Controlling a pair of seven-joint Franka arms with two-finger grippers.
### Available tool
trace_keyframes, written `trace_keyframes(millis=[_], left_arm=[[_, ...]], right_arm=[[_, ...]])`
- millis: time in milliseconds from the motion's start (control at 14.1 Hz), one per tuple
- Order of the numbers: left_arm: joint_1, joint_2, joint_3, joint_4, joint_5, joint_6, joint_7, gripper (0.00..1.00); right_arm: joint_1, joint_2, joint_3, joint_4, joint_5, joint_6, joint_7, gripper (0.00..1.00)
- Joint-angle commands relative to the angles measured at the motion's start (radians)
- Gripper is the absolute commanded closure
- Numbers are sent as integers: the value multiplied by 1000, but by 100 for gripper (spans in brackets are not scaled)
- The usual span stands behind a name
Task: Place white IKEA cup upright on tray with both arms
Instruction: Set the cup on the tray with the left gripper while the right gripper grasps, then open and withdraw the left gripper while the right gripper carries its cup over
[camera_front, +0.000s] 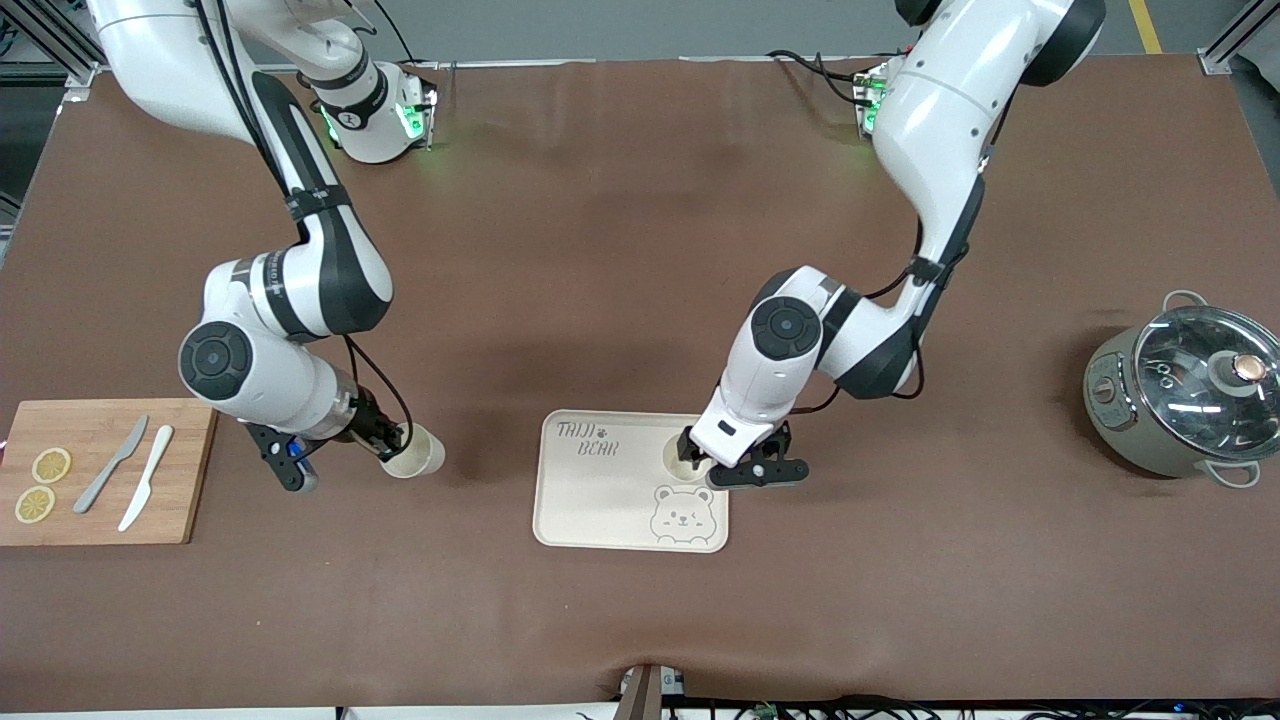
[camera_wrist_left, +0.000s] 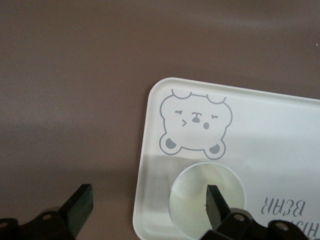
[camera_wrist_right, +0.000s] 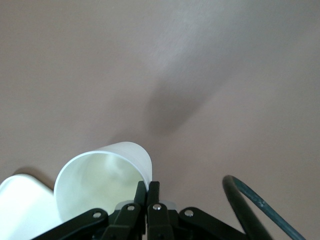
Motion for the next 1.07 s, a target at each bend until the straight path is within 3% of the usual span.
trace_keyframes(millis=[0, 498, 996], left_arm=[[14, -100, 2, -20, 27, -128, 28, 0], [145, -262, -9, -30, -43, -391, 350, 0], [347, -386, -12, -151, -81, -414, 670, 0]], right_arm=[[43, 86, -3, 128, 68, -18, 96, 100], [141, 161, -3, 227, 67, -10, 313, 100], [232, 212, -3, 255, 79, 23, 426, 100]])
